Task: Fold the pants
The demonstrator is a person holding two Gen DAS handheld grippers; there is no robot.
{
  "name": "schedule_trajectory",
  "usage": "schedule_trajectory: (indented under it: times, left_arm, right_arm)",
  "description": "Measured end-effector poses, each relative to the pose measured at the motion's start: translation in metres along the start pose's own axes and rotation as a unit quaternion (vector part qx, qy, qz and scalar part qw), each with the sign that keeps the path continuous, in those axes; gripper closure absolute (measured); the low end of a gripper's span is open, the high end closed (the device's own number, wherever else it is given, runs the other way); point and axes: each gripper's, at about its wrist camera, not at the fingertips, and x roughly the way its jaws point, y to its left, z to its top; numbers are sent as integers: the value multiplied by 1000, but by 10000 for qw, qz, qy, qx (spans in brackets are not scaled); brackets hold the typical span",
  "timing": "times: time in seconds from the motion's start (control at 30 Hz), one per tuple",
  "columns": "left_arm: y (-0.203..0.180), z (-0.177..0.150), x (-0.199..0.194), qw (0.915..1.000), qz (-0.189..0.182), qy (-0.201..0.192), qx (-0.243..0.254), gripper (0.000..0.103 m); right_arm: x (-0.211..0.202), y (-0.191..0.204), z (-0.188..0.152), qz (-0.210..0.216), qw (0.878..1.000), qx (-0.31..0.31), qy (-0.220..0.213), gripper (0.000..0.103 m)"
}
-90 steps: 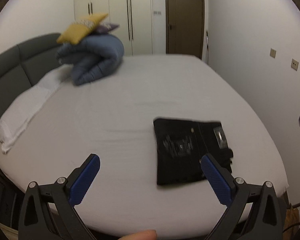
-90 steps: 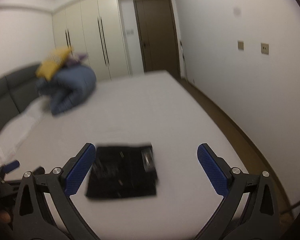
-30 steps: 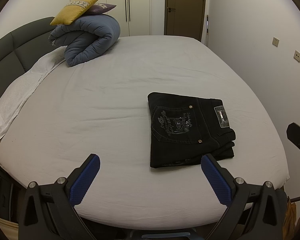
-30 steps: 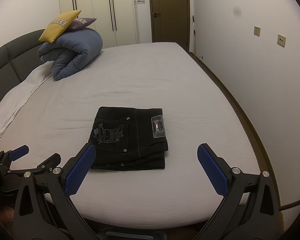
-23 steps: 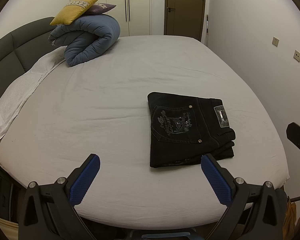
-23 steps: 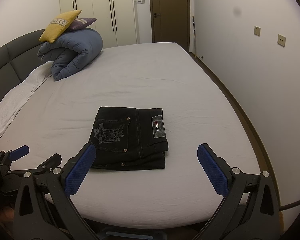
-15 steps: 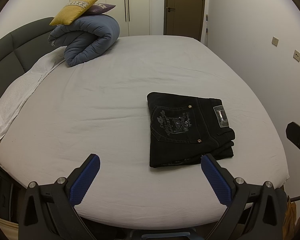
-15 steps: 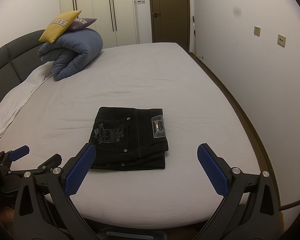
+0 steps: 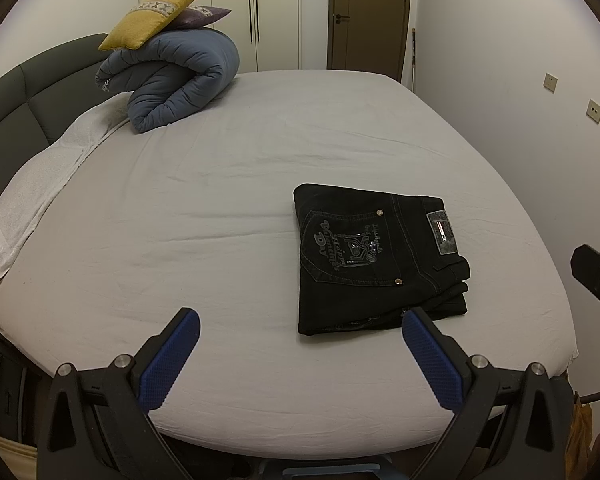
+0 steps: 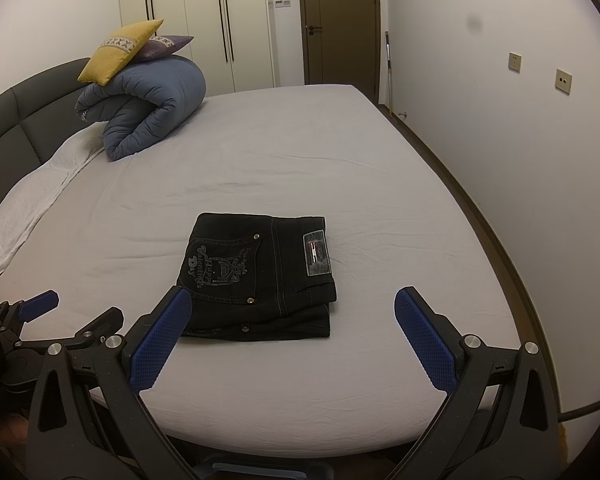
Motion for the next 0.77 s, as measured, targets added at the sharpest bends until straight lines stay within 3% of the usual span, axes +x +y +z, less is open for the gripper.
schedule_trajectory:
  times: [0.77]
  left_arm:
    - [11, -2, 1, 9999, -67, 109, -8, 0]
  right_arm:
    - [1, -1, 0, 17, 10000, -12, 17, 0]
